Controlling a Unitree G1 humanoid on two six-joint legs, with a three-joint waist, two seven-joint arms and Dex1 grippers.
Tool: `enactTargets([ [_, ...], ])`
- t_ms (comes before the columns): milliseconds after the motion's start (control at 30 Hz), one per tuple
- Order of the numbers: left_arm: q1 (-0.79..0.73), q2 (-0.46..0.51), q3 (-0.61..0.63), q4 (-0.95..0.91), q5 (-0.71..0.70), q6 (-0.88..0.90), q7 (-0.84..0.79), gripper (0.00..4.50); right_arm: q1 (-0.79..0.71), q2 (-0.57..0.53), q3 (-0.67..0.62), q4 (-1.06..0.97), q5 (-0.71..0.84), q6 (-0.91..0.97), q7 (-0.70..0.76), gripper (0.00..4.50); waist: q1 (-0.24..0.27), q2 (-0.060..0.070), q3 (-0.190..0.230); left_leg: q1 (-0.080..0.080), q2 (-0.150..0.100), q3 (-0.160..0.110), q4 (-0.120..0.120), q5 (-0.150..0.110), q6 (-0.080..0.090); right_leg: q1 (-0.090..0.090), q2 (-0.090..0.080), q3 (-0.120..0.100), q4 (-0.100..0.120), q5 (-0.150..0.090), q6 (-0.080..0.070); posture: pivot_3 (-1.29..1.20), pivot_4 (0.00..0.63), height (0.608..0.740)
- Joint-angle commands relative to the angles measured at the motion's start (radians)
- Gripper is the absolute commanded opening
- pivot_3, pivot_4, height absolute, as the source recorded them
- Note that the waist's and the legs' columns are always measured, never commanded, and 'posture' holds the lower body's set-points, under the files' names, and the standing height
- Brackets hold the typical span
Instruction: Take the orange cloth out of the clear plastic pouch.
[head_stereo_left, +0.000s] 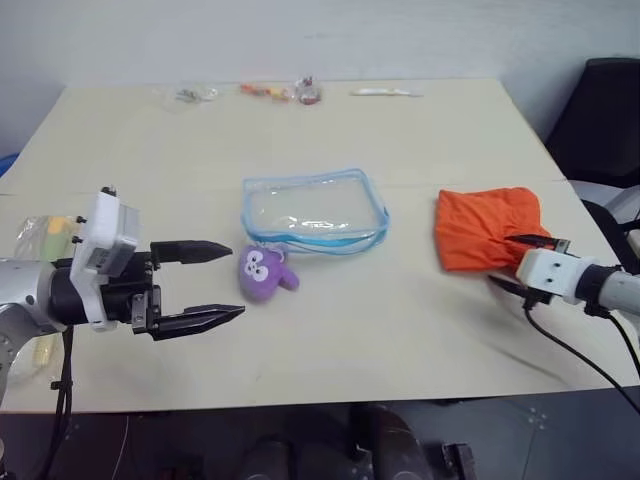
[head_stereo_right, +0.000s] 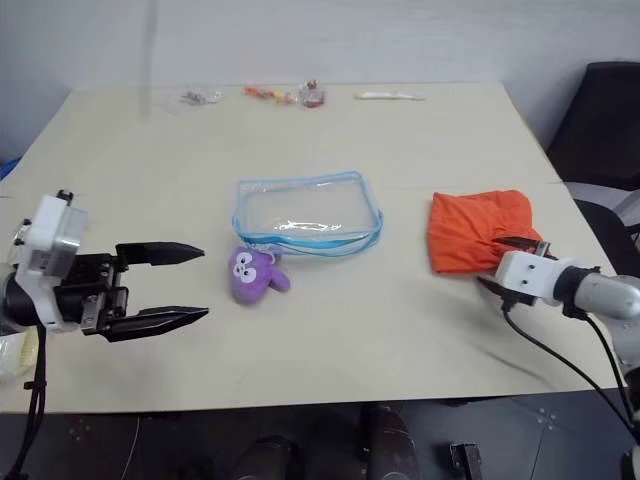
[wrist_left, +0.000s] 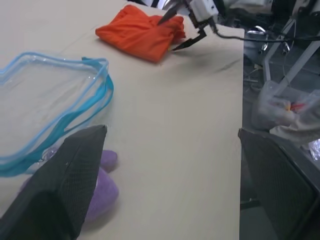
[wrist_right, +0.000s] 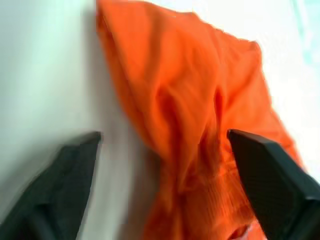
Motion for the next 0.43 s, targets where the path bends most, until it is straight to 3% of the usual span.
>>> enactTargets([
  [33, 0.074, 0.036, 0.054, 0.045, 0.075, -0.082, -0.064, 4.5, 0.079, -0.1, -0.186, -0.066, 0.186, 0.215, 0.147, 4.48, 0.007, 0.001, 0.0, 0.0, 0.0, 0.001, 0.0, 0.0, 0.0, 0.0, 0.0, -0.002, 0.0, 0.0, 0.0, 0.0, 0.15, 0.74],
  [133, 0.148, 0.055, 0.065, 0.083, 0.144, -0.164, -0.12, 4.5, 0.11, -0.169, -0.302, 0.052, 0.267, 0.382, 0.269, 4.48, 0.01, 0.001, 0.0, 0.0, -0.001, 0.003, -0.001, -0.001, 0.001, 0.0, 0.001, -0.003, 0.0, 0.0, 0.0, 0.0, 0.15, 0.74],
  [267, 0.141, 0.074, 0.092, 0.116, 0.132, -0.171, -0.136, 4.5, 0.11, -0.219, -0.357, 0.186, 0.27, 0.479, 0.361, 4.48, 0.01, 0.0, 0.0, 0.0, 0.0, 0.003, -0.002, -0.001, 0.001, 0.0, 0.001, -0.003, -0.001, 0.0, 0.0, 0.0, 0.15, 0.74],
  [433, 0.114, 0.071, 0.069, 0.176, 0.178, -0.233, -0.121, 4.5, 0.06, -0.19, -0.383, 0.247, 0.259, 0.506, 0.358, 4.48, 0.005, 0.003, 0.0, 0.002, -0.001, 0.006, -0.004, -0.001, 0.001, 0.0, 0.001, -0.002, 0.0, 0.0, 0.0, 0.0, 0.15, 0.74],
])
